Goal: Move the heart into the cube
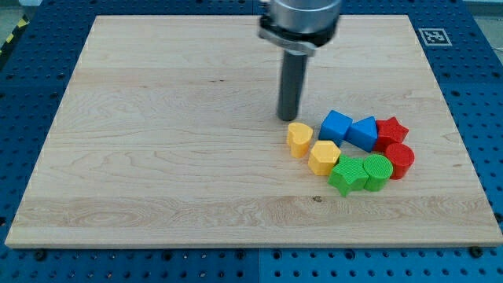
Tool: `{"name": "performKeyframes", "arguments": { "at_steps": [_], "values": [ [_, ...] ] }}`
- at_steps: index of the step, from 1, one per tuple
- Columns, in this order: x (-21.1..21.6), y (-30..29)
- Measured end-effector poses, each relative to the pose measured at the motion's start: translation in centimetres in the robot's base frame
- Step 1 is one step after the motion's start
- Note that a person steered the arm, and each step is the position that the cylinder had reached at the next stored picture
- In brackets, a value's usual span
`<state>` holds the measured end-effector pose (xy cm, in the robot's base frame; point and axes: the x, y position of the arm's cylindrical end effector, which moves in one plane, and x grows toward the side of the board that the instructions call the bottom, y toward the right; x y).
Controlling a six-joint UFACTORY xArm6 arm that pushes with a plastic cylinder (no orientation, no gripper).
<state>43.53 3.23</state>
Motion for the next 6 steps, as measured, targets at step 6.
{"name": "performKeyframes", "arguments": {
  "at_steps": [6],
  "values": [
    [4.3,2.9]
  ]
}}
